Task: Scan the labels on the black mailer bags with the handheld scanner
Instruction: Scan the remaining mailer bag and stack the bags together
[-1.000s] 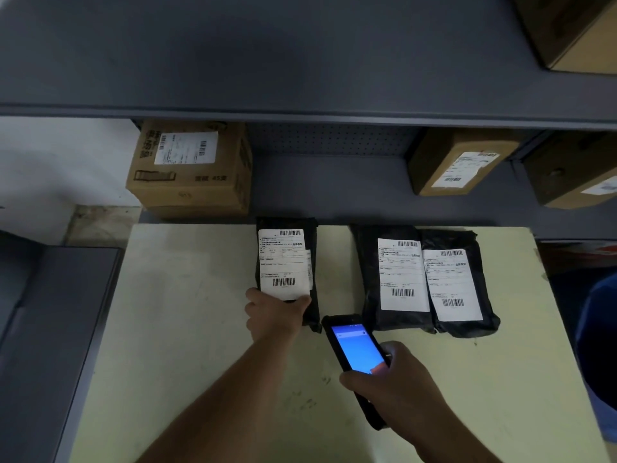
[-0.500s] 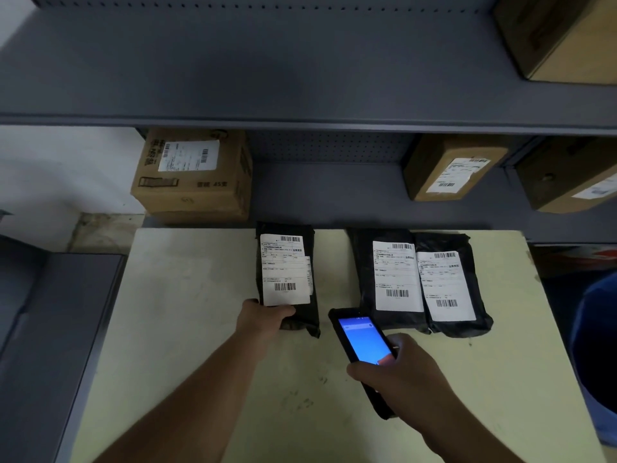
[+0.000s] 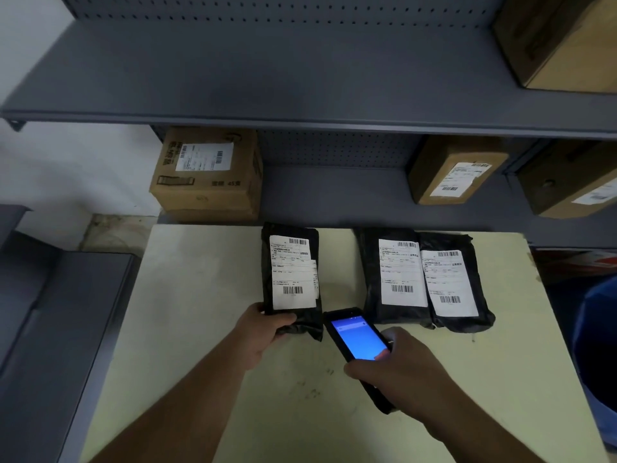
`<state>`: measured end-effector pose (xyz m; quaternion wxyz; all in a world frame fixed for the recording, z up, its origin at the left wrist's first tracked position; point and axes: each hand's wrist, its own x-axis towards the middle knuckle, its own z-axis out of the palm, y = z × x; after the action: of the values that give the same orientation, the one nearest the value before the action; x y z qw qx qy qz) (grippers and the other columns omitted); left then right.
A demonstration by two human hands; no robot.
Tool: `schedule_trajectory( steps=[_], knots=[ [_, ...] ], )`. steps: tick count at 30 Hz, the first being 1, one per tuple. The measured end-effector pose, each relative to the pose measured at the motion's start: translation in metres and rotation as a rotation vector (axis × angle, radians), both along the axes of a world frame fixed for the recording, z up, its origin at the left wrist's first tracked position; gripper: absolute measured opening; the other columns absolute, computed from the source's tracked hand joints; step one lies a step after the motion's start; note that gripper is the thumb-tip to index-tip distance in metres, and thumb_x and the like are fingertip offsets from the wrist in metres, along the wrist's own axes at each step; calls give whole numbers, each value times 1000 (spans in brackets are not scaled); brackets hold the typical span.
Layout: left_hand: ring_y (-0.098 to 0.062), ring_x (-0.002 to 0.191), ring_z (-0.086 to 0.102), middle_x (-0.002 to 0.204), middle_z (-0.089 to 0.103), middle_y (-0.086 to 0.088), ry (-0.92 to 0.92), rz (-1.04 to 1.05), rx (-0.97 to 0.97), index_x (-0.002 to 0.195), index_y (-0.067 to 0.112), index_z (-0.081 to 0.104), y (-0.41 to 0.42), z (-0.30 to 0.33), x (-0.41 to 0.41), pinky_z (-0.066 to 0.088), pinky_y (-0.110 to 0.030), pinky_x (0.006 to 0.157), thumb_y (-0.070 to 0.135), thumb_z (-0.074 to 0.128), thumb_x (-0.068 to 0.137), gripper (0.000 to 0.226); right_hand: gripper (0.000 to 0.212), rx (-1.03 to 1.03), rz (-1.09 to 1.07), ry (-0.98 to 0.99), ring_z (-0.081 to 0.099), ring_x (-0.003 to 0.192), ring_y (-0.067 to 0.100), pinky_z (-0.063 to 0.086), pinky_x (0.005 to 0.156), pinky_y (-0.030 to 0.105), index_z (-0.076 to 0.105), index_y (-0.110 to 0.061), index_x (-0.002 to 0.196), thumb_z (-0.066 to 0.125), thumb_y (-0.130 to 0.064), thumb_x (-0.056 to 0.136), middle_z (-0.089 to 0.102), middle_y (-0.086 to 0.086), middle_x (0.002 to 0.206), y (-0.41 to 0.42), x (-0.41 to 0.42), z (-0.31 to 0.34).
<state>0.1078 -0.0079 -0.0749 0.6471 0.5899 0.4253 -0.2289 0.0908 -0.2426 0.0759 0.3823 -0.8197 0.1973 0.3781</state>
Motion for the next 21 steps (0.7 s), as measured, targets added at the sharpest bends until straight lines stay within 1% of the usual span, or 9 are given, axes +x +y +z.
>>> schedule_trajectory(
  steps=[3, 5, 7, 9, 11, 12, 15, 17, 21],
  knots=[
    [-27, 98, 74, 111, 75, -10, -36, 2, -17, 112, 10, 63, 4, 3, -5, 59, -33, 85, -4, 79, 84, 35, 41, -7, 28, -15, 56, 46, 9, 44, 43, 18, 60, -19, 102, 85, -31, 72, 65, -2, 75, 3, -1, 4],
    [-26, 97, 74, 106, 75, -6, -61, -12, -10, 108, 14, 64, 6, 5, -8, 58, -35, 88, -7, 78, 83, 35, 44, -15, 46, -22, 57, 48, 10, 45, 45, 20, 61, -18, 104, 85, -33, 71, 66, -2, 76, 5, -1, 6],
    [-27, 100, 75, 107, 75, -7, -76, -19, -6, 113, 12, 63, 9, 6, -9, 58, -39, 94, -6, 79, 81, 40, 48, -27, 60, -27, 59, 52, 12, 47, 50, 25, 61, -17, 106, 85, -35, 68, 68, -1, 79, 8, 0, 8],
    [-28, 105, 75, 115, 76, -9, -100, -32, -7, 126, 9, 61, 12, 7, -10, 58, -43, 100, 1, 85, 74, 58, 52, -32, 79, -32, 61, 57, 14, 49, 56, 29, 60, -17, 106, 85, -38, 66, 72, 2, 85, 11, 1, 10],
    [-26, 107, 75, 118, 76, -7, -118, -41, -10, 131, 11, 59, 14, 10, -11, 57, -45, 103, 8, 86, 64, 72, 53, -30, 95, -32, 64, 62, 16, 51, 59, 32, 57, -20, 104, 85, -41, 64, 75, 6, 94, 14, 2, 12],
    [-26, 108, 75, 119, 76, -7, -129, -41, -12, 131, 12, 59, 15, 11, -11, 57, -44, 102, 8, 86, 63, 74, 52, -28, 101, -29, 65, 64, 16, 51, 59, 32, 56, -22, 103, 84, -42, 64, 75, 6, 96, 15, 3, 13],
    [-27, 110, 74, 122, 74, -8, -171, -35, -24, 132, 12, 56, 16, 14, -12, 57, -41, 100, -5, 83, 75, 66, 54, -12, 105, -28, 67, 65, 16, 51, 59, 31, 61, -22, 103, 85, -45, 60, 75, 4, 95, 19, 3, 15],
    [-27, 110, 74, 124, 73, -9, -190, -29, -25, 133, 13, 56, 17, 13, -13, 57, -41, 99, -8, 81, 78, 64, 53, 1, 103, -28, 66, 64, 15, 51, 58, 30, 63, -21, 102, 85, -45, 61, 75, 3, 94, 22, 2, 16],
    [-28, 110, 74, 125, 72, -9, -218, -16, -15, 130, 16, 56, 17, 14, -13, 57, -47, 102, -1, 84, 69, 70, 54, 13, 111, -21, 64, 63, 15, 50, 58, 31, 63, -20, 100, 86, -46, 59, 75, 6, 95, 28, 1, 16]
  ],
)
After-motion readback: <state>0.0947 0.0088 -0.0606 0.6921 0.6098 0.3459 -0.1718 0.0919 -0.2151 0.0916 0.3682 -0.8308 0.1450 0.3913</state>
